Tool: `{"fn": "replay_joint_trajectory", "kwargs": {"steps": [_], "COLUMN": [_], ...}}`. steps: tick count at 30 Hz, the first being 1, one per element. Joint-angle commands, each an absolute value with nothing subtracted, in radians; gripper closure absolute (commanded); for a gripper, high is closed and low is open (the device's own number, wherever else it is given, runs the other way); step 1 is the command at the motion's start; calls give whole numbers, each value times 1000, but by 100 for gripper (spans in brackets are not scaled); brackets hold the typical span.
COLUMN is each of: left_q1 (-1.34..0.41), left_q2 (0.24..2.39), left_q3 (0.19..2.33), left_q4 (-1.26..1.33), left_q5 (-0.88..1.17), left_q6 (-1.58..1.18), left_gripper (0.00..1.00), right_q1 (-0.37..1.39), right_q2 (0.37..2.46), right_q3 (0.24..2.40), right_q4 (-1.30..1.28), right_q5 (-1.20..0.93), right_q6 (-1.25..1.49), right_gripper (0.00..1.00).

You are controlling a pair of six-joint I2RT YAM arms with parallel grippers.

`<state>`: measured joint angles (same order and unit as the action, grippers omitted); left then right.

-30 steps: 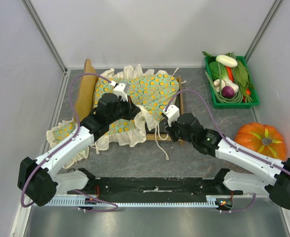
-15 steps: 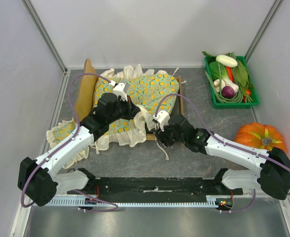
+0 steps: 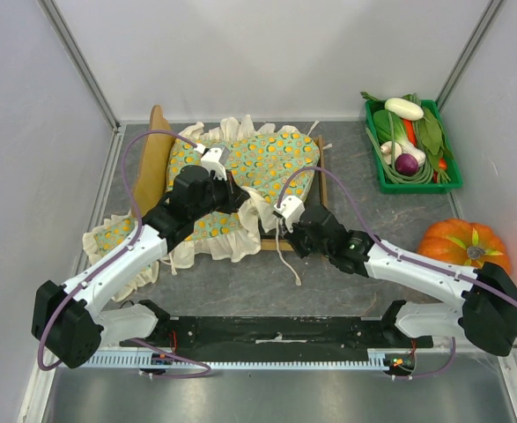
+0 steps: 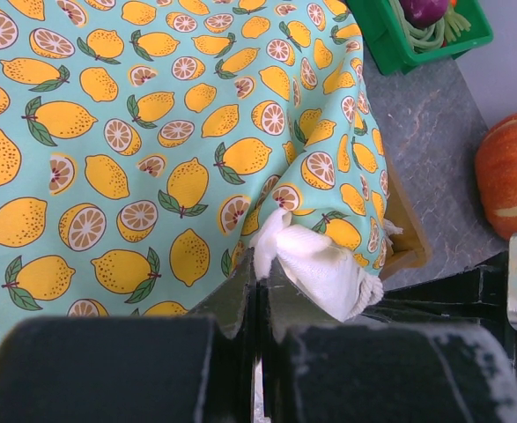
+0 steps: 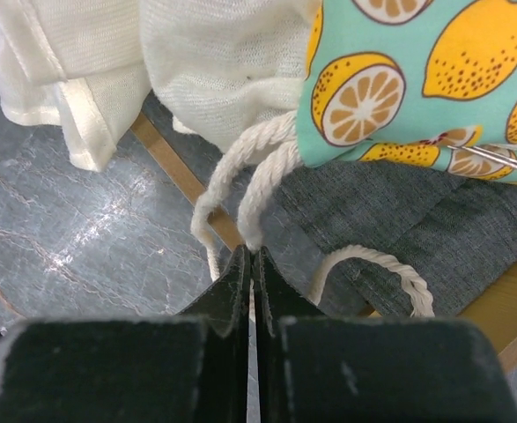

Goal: Set up the pet bed

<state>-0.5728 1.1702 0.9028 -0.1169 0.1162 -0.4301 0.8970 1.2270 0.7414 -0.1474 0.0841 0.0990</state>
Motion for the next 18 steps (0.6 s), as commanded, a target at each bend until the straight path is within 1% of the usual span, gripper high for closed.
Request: {"fn": "replay_joint_trajectory", "kwargs": {"steps": [1,4,9,13,18], "left_q1": [-565,-561,-557,-555,-554], "left_q2": [1166,1161,1157,1157,1158], "left_q3": [920,914,904,899,894], "left_q4": [-66,-63,-51,-43,-40], "left_q5": [132,132,129,138,140], "left_q6": [-454,-454,-462,-463,-466], "left_gripper": [98,98,98,98,98], "right_q1": [902,904,903,903,903], "right_q2": [1149,1068,964,960,957], "right_q3": [762,788,853,905,896], "right_q4": [-129,-130,-149,-204,-195], "right_q5": [123,150,170,170,175], "right_q6": [135,161,187,199,215], "right_gripper": [98,100,99,99,98]}}
